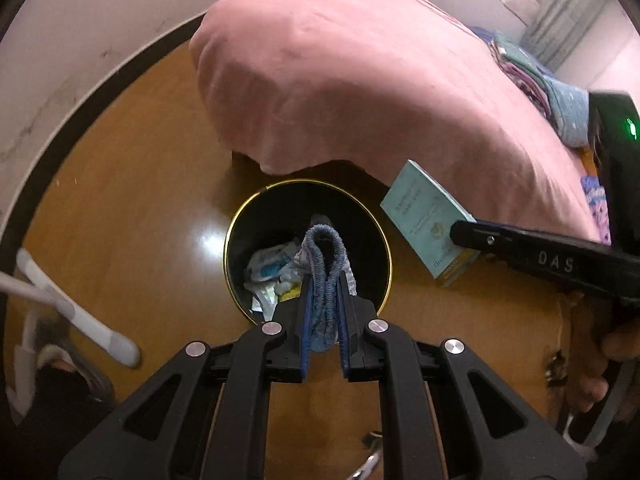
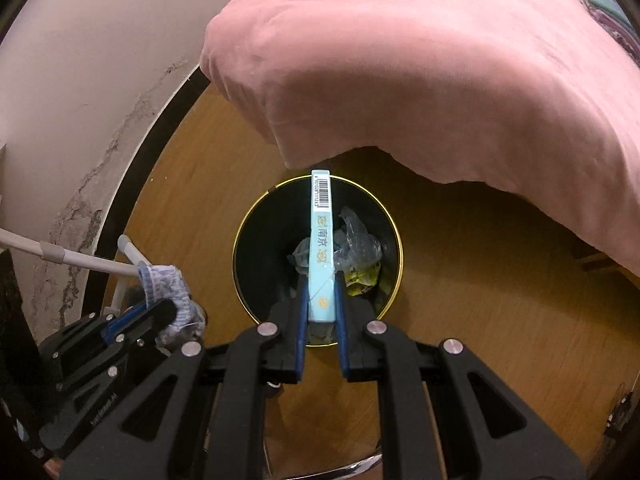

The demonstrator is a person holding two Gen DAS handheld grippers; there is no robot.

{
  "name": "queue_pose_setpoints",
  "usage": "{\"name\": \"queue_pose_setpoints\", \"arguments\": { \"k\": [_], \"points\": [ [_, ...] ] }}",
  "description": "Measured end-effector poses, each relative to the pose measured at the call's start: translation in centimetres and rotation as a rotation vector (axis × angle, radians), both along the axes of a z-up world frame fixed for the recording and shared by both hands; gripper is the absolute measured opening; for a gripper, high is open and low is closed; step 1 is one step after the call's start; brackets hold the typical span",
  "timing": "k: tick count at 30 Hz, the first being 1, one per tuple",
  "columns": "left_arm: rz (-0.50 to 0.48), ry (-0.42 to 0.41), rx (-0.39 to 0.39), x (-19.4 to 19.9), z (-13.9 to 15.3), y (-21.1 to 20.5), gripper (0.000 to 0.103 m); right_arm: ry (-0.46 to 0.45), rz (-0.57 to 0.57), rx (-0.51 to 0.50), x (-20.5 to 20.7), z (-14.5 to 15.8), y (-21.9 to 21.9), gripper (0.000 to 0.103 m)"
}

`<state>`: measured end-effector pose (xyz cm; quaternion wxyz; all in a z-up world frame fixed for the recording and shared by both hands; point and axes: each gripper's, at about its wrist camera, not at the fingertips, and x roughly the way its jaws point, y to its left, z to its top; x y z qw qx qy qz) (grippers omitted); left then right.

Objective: Collect trash
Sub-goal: 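Carry the teal box and grey sock over the black bin, then open both grippers over the bin to drop the box and sock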

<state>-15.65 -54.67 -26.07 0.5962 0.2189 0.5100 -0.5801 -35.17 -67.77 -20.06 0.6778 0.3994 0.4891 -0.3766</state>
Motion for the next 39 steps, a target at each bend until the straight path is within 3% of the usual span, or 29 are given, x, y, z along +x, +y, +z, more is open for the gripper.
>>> {"name": "queue_pose_setpoints", "arguments": {
  "k": [16, 17, 19, 20, 30, 33, 35, 39],
  "points": [
    [0.015, 0.009, 0.014, -0.5, 0.0, -0.5, 0.010, -0.041, -0.022, 0.026, -0.3, -0.3, -0.3, 0.014],
    [0.015, 0.009, 0.015, -0.6, -0.1, -0.5, 0.010, -0.042, -0.024, 0.026, -0.3, -0.3, -0.4, 0.016],
    [0.014, 0.007, 0.015, -0.6, -0.1, -0.6, 0.010, -0.047, -0.034, 0.022, -0.4, -0.2, -0.5, 0.047],
    [0.010, 0.006, 0.015, -0.6, -0.2, -0.6, 0.010, -0.052, -0.042, 0.015, -0.5, -0.1, -0.5, 0.053],
    [-0.046, -0.005, 0.014, -1.6, 0.6, -2.6, 0.011, -0.058, -0.116, -0.044, -1.8, 1.0, -1.1, 0.058],
    [-0.066, 0.004, 0.035, -1.7, 0.7, -3.5, 0.024, -0.069, -0.174, -0.081, -2.8, 2.0, -1.4, 0.060],
    [-0.065, 0.011, 0.033, -1.6, 1.0, -3.8, 0.053, -0.075, -0.196, -0.097, -3.3, 2.5, -1.5, 0.060],
    [-0.069, -0.003, 0.015, -1.6, 2.0, -3.7, 0.061, -0.081, -0.213, -0.107, -3.7, 3.0, -1.6, 0.060]
  ]
}}
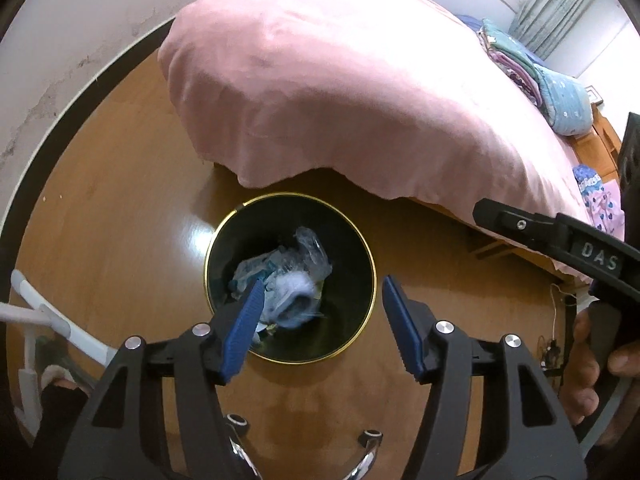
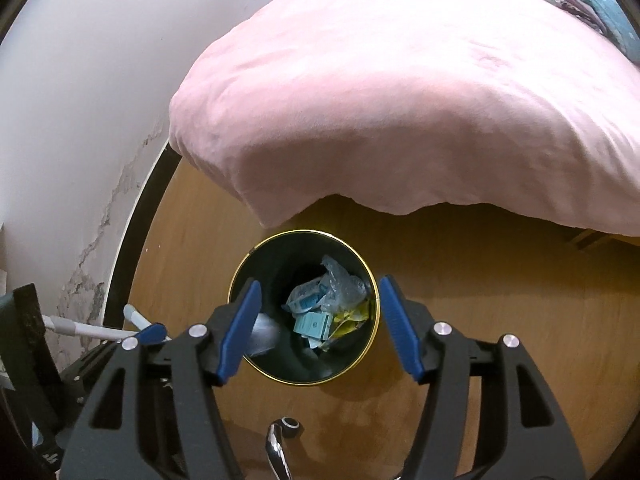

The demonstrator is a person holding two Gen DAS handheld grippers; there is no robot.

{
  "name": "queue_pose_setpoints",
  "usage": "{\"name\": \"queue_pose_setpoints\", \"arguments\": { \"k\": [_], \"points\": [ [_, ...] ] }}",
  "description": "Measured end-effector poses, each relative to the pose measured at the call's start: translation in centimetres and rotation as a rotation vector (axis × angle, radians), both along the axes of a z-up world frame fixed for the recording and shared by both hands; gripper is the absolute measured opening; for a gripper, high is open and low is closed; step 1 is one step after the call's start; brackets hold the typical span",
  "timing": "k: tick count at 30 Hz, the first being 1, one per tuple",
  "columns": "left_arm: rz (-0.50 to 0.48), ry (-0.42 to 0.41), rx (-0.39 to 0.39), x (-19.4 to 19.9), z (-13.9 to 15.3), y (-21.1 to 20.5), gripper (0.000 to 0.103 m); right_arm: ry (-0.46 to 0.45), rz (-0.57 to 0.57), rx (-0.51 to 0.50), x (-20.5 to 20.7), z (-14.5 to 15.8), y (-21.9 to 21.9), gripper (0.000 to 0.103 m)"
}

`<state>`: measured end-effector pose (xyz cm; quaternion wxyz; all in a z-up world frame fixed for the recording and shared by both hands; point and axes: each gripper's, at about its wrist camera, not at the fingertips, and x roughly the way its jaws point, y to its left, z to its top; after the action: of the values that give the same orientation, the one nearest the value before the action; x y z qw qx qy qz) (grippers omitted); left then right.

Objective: Collect trash
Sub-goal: 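Open both grippers over the bin to drop the box and sock, then grasp the blue-white cloth with the right gripper while the left grasps the yellow tube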

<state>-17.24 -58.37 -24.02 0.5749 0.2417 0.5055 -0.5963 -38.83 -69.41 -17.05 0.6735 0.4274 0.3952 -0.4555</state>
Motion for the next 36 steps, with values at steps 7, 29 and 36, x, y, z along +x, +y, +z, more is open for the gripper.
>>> {"name": "queue_pose_setpoints", "arguments": {
  "k": [7, 29, 36],
  "points": [
    [0.034, -0.067, -0.049, 1.9, 5.8, 3.2, 0.084, 0.019, 0.020, -0.063, 0.9, 3.2, 0.6, 0.060],
    [1.049, -0.310, -0.122, 29.4, 28.8, 50.6, 0.095, -0.254, 1.139, -0.319, 39.1, 23.9, 28.1, 0.070],
    [1.266, -0.253, -0.010, 31.4, 26.0, 60.3, 0.095, -0.240, 1.527, -0.210, 53.7, 23.5, 42.8, 0.070]
  ]
}}
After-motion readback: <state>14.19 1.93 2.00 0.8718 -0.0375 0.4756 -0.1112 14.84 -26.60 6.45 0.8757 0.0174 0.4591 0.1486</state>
